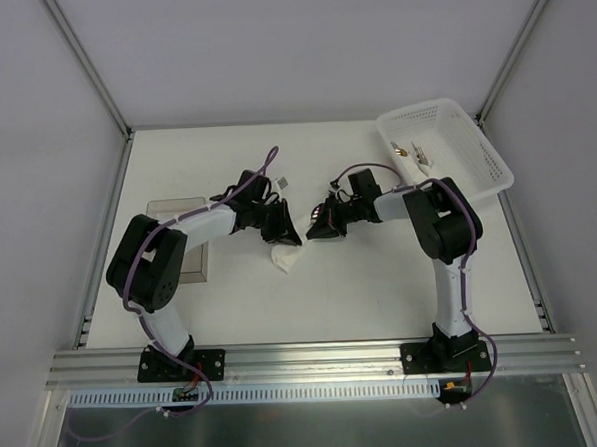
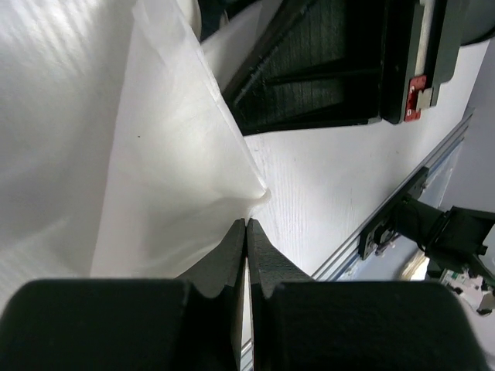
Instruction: Place the utensils on the paper napkin and roll it up
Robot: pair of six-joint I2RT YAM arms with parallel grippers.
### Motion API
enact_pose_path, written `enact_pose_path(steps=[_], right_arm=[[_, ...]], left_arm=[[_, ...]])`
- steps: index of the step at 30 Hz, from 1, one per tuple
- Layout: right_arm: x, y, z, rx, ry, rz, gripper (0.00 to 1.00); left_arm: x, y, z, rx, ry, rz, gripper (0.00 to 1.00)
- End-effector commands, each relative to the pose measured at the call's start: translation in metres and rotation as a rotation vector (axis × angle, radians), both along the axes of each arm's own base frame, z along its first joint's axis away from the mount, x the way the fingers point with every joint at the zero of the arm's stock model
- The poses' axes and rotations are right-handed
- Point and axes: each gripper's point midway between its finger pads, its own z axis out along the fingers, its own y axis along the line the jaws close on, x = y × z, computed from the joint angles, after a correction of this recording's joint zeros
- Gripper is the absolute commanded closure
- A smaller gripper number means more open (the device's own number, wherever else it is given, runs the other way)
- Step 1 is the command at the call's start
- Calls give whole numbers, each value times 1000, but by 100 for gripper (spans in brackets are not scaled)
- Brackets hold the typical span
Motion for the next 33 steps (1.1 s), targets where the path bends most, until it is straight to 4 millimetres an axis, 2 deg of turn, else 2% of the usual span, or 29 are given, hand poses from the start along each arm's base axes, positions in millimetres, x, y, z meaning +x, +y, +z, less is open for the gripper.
enact_pose_path(steps=[1,7,11,17,18,25,29,33], right_arm=[[-24,-22,-64,-204,172,-85,100],[-28,-24,-69,-220,184,-92,100],[-27,-24,-70,-224,184,-94,100],[-28,-25,-71,-225,186,-93,100],[-28,-26,-72,-226,187,-94,100],[-29,-28,-71,-223,184,-90,100],[-33,-32,-63,-224,176,-57,100],[-34,-42,-43,-233,111,8,100]], left_arm=[[-22,-14,-1,-9,25,-65,100],[-36,-37,-7,-28,54,-96,100],[-39,-43,-16,-35,85,-82,100],[-49,-41,-50,-15,137,-53,100],[-55,-37,-61,-6,169,-42,100],[-68,-33,-92,-28,230,-7,100],[-73,-30,-104,-24,254,12,100],[-79,-26,-119,-7,287,25,100]])
